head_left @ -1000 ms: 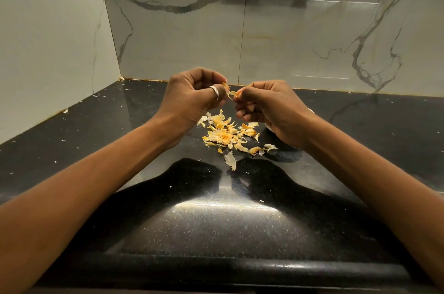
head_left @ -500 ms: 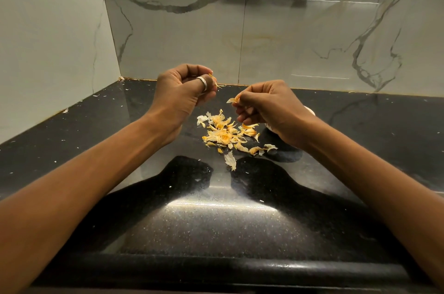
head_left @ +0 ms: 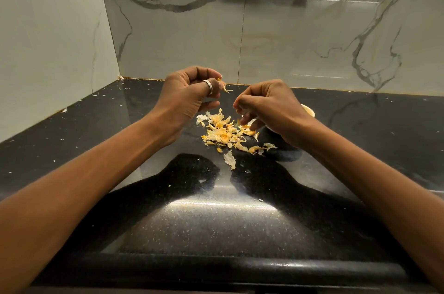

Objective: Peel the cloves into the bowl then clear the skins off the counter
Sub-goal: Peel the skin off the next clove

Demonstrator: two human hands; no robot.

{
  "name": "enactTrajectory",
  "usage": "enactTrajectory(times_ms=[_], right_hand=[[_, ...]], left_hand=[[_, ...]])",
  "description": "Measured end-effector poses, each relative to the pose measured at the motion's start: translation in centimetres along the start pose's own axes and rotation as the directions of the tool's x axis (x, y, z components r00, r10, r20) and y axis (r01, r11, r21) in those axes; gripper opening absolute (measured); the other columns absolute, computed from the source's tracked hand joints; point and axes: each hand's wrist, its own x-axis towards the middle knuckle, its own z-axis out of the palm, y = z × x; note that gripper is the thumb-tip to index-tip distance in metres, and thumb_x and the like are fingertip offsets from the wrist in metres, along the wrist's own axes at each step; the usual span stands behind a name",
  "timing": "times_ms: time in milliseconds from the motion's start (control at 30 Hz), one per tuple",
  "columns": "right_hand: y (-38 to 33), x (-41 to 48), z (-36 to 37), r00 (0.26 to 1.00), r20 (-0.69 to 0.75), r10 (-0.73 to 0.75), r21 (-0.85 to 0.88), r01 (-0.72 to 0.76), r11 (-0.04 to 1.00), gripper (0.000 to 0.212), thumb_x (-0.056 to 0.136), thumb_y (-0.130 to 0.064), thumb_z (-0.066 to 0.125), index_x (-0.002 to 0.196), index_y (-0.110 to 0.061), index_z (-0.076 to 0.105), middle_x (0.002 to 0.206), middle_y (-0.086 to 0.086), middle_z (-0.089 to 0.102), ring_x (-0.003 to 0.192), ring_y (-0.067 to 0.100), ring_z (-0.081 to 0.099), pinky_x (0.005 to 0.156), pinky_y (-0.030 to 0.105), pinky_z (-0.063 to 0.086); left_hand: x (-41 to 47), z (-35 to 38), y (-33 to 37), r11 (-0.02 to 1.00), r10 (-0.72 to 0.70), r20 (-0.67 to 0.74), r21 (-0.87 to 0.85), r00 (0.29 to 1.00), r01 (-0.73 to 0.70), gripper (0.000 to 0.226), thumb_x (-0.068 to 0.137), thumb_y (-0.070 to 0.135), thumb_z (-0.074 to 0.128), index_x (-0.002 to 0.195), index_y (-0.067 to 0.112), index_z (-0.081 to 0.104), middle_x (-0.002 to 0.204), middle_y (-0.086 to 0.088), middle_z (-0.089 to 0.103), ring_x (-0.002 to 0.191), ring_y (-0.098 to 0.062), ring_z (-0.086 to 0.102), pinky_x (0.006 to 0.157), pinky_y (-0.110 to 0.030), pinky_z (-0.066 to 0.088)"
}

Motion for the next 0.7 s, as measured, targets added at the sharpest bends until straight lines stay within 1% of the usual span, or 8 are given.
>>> enactTrajectory(times_ms=[167, 233, 300, 367, 467, 500, 567, 700], right_hand=[[-0.25, -0.23, -0.01, 0.999, 0.037, -0.005, 0.072, 0.003, 0.997, 0.014, 0.098, -0.01, 0.058, 0.096, -0.002, 0.069, 0.098, 0.017, 0.072, 0.066, 0.023, 0.073, 0.047, 0.023, 0.051], [-0.49, -0.26, -0.08, 0.998, 0.055, 0.022, 0.225, -0.034, 0.974, 0.016, 0.1, -0.01, 0.054, 0.101, -0.001, 0.068, 0.102, 0.018, 0.072, 0.063, 0.021, 0.069, 0.047, 0.022, 0.049], [-0.76, -0.24, -0.19, 0.993, 0.095, 0.063, 0.404, -0.096, 0.909, 0.018, 0.101, -0.012, 0.056, 0.108, 0.0, 0.066, 0.101, 0.017, 0.073, 0.063, 0.018, 0.067, 0.048, 0.021, 0.047], [-0.88, -0.23, -0.26, 0.988, 0.137, 0.072, 0.495, -0.131, 0.859, 0.018, 0.098, -0.014, 0.06, 0.11, -0.001, 0.066, 0.097, 0.013, 0.075, 0.066, 0.016, 0.068, 0.051, 0.02, 0.047], [-0.88, -0.21, -0.33, 0.988, 0.138, 0.068, 0.529, -0.132, 0.838, 0.018, 0.091, -0.01, 0.066, 0.108, -0.004, 0.067, 0.093, 0.009, 0.076, 0.07, 0.013, 0.069, 0.053, 0.019, 0.046], [-0.9, -0.18, -0.37, 0.989, 0.129, 0.071, 0.535, -0.13, 0.835, 0.019, 0.089, -0.008, 0.068, 0.108, -0.004, 0.068, 0.093, 0.009, 0.076, 0.071, 0.013, 0.069, 0.053, 0.019, 0.046], [-0.85, -0.08, -0.44, 0.991, 0.106, 0.079, 0.525, -0.124, 0.842, 0.023, 0.084, -0.008, 0.07, 0.107, -0.006, 0.068, 0.09, 0.007, 0.076, 0.07, 0.012, 0.069, 0.053, 0.02, 0.046], [-0.45, 0.1, -0.45, 0.996, 0.071, 0.063, 0.457, -0.088, 0.885, 0.021, 0.088, -0.006, 0.071, 0.109, -0.007, 0.07, 0.092, 0.007, 0.075, 0.073, 0.011, 0.069, 0.058, 0.024, 0.046]], left_hand=[[0.13, -0.1, -0.12, 1.0, 0.004, 0.061, 0.028, 0.998, -0.006, 0.01, 0.091, 0.007, 0.068, 0.1, 0.013, 0.069, 0.104, -0.008, 0.073, 0.093, -0.015, 0.068, 0.075, -0.027, 0.058], [0.15, -0.08, -0.11, 0.999, 0.017, 0.089, 0.036, 0.996, -0.02, 0.01, 0.091, 0.008, 0.067, 0.099, 0.013, 0.069, 0.099, -0.004, 0.073, 0.093, -0.013, 0.068, 0.081, -0.028, 0.059], [0.2, -0.07, -0.1, 0.997, 0.041, 0.114, 0.063, 0.993, -0.048, 0.01, 0.091, 0.009, 0.068, 0.098, 0.015, 0.069, 0.099, -0.003, 0.072, 0.094, -0.014, 0.067, 0.086, -0.03, 0.057], [0.15, -0.07, -0.11, 0.993, 0.066, 0.139, 0.083, 0.988, -0.078, 0.011, 0.091, 0.009, 0.067, 0.097, 0.018, 0.07, 0.098, -0.003, 0.072, 0.096, -0.019, 0.066, 0.089, -0.036, 0.054], [0.04, -0.05, -0.08, 0.991, 0.078, 0.157, 0.091, 0.985, -0.093, 0.012, 0.093, 0.009, 0.067, 0.098, 0.02, 0.07, 0.103, -0.007, 0.072, 0.103, -0.031, 0.067, 0.095, -0.043, 0.053], [-0.01, -0.03, -0.03, 0.991, 0.076, 0.162, 0.095, 0.984, -0.092, 0.013, 0.093, 0.01, 0.066, 0.1, 0.02, 0.07, 0.104, -0.007, 0.073, 0.106, -0.031, 0.067, 0.095, -0.043, 0.054], [-0.1, 0.01, 0.03, 0.992, 0.067, 0.171, 0.091, 0.983, -0.084, 0.014, 0.093, 0.011, 0.067, 0.101, 0.021, 0.071, 0.103, -0.003, 0.073, 0.103, -0.023, 0.068, 0.092, -0.04, 0.055], [-0.18, 0.12, 0.0, 0.995, 0.048, 0.157, 0.077, 0.986, -0.06, 0.015, 0.093, 0.011, 0.067, 0.106, 0.017, 0.072, 0.103, -0.001, 0.075, 0.099, -0.014, 0.069, 0.087, -0.033, 0.057]])
